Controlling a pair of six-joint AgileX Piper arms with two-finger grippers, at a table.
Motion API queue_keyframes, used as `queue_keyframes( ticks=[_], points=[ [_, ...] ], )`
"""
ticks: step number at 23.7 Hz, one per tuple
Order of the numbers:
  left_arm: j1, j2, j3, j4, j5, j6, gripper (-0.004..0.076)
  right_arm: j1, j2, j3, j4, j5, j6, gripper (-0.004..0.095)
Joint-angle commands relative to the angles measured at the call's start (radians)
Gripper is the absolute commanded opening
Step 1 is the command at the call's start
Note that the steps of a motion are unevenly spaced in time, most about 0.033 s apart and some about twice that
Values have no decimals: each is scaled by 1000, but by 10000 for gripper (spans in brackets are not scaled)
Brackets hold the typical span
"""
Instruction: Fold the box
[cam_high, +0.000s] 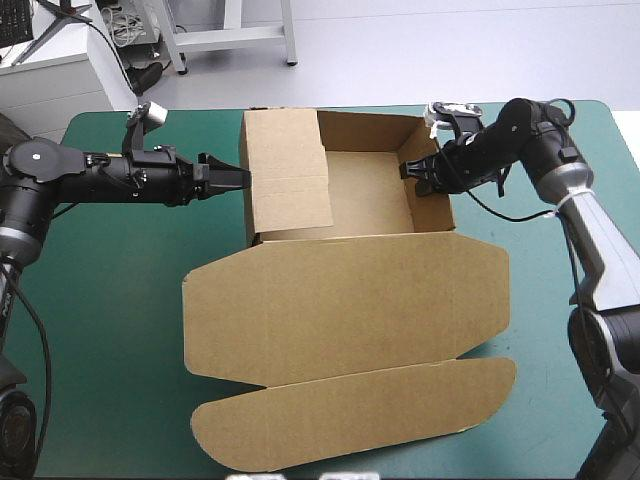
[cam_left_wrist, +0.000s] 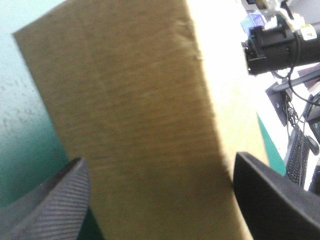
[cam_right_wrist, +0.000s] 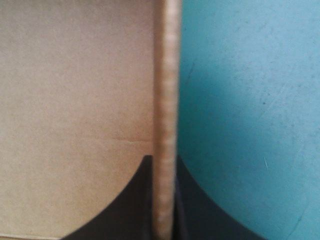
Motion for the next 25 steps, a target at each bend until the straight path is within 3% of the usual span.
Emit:
queue_keyframes(
  ticks=[1,7,15,25],
  points=[
    [-3,-35,-24,-81,21,6,566,37,-32,-25,62,-91,17,-18],
    [-3,-35,-24,55,19,-5,565,141,-10,-27,25,-173,48,-18],
    [-3,-35,-24,303,-2,-126,563,264,-10,-35,-187,-220,164,-18],
    [-3,-35,-24,447,-3,-262,499,284,-10,-35,-183,-206,232,-18]
  ],
)
